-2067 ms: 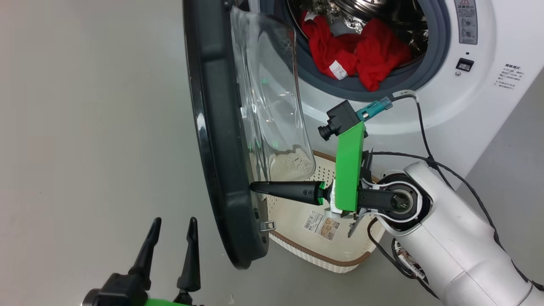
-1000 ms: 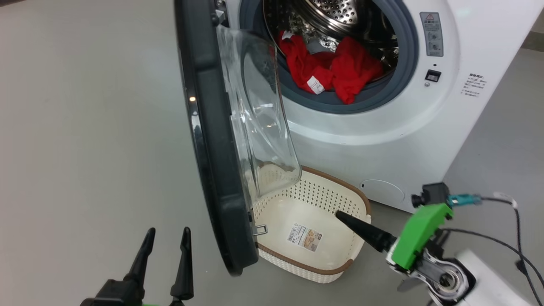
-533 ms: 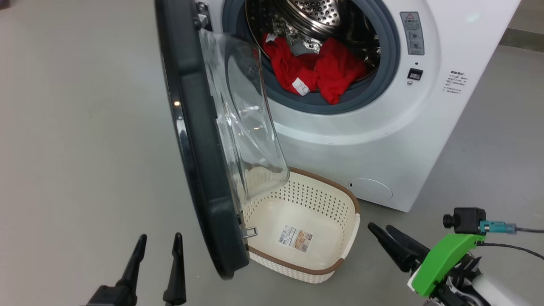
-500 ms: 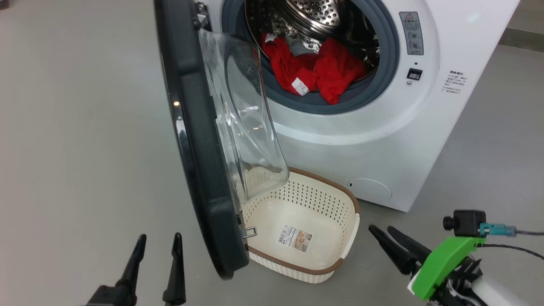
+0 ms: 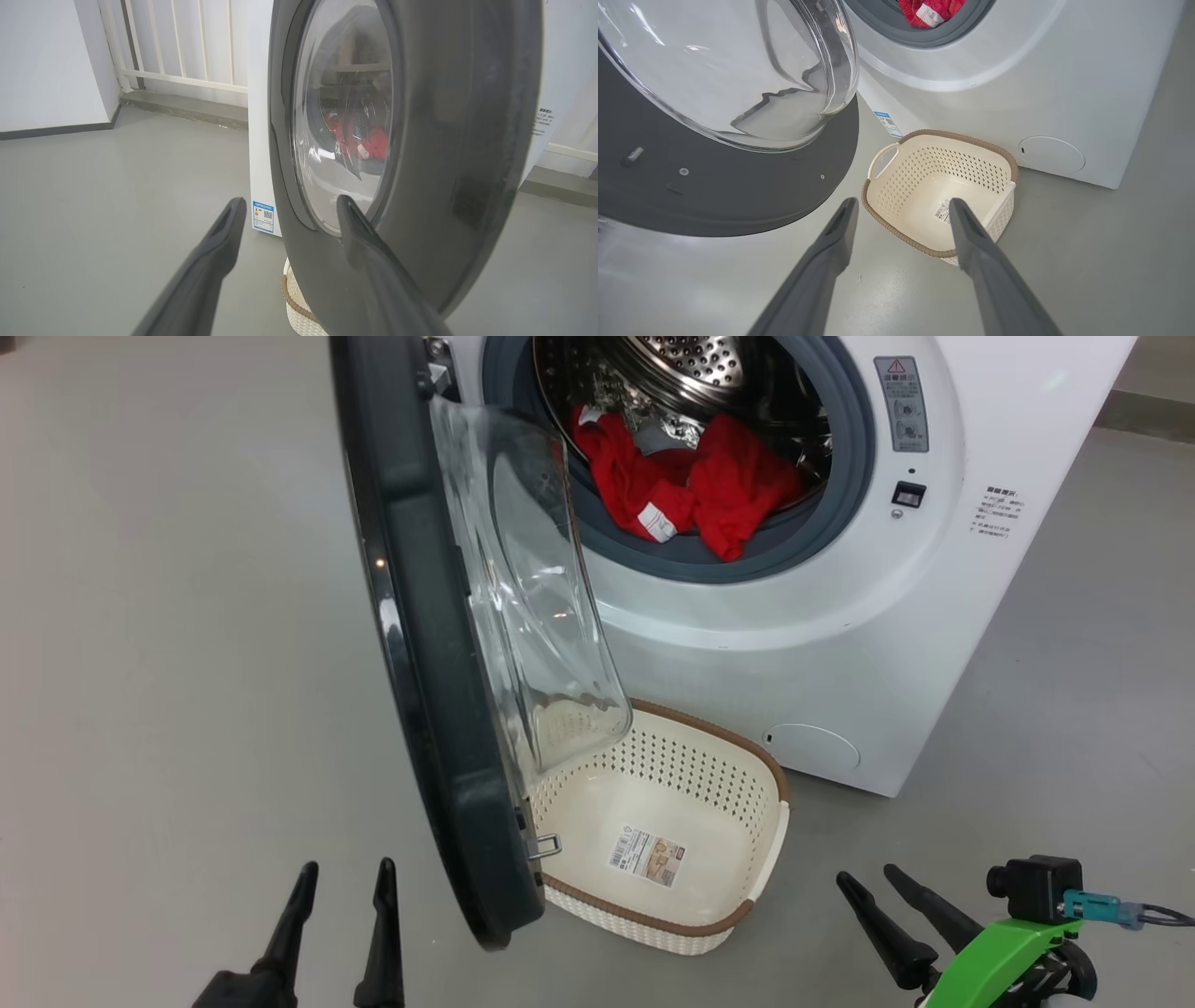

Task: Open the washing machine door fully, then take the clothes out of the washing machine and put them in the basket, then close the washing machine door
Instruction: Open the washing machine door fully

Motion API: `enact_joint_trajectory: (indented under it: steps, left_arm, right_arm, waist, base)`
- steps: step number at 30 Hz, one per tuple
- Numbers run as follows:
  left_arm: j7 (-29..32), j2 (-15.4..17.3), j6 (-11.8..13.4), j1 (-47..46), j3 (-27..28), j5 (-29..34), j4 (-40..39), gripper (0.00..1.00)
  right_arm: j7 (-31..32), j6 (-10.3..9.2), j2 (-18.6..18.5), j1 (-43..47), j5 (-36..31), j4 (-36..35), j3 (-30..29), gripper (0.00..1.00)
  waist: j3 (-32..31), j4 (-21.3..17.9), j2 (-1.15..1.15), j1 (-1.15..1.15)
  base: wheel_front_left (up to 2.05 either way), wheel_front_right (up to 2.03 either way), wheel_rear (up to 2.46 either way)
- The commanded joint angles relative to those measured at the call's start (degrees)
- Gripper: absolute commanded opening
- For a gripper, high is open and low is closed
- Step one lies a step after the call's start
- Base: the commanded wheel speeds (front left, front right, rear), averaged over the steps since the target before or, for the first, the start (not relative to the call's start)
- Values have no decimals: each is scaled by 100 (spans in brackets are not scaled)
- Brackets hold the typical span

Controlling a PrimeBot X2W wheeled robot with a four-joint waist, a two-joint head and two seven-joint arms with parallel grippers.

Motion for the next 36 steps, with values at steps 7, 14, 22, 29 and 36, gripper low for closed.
enact_joint_trajectory:
  steps: [7, 14, 22, 29, 36]
  left_arm:
    - [-29, 48, -16, -120, 232, 58, -99, 100]
    - [-29, 48, -17, -120, 227, 60, -101, 100]
    - [-29, 48, -6, -121, 217, 54, -113, 100]
    - [-29, 48, -8, -94, 220, 50, -118, 100]
    - [-29, 48, -1, -90, 222, 32, -97, 100]
  right_arm:
    - [-125, 41, 208, 144, -1233, -412, -1137, 100]
    - [-126, 41, 734, 770, -2657, -1044, -2358, 100]
    - [-126, 41, 1127, 1152, -3412, -1432, -3079, 100]
    - [-127, 41, 1208, 1236, -3634, -1423, -3300, 100]
    - [-127, 41, 1225, 1280, -4051, -1422, -3461, 100]
  waist:
    - [-2, -31, 0, 0]
    - [-6, -29, 0, 0]
    - [3, -19, 0, 0]
    - [-12, -18, 0, 0]
    - [-25, -19, 0, 0]
  base:
    - [0, 0, 0]
    - [0, 0, 0]
    - [0, 0, 0]
    - [0, 0, 0]
    - [0, 0, 0]
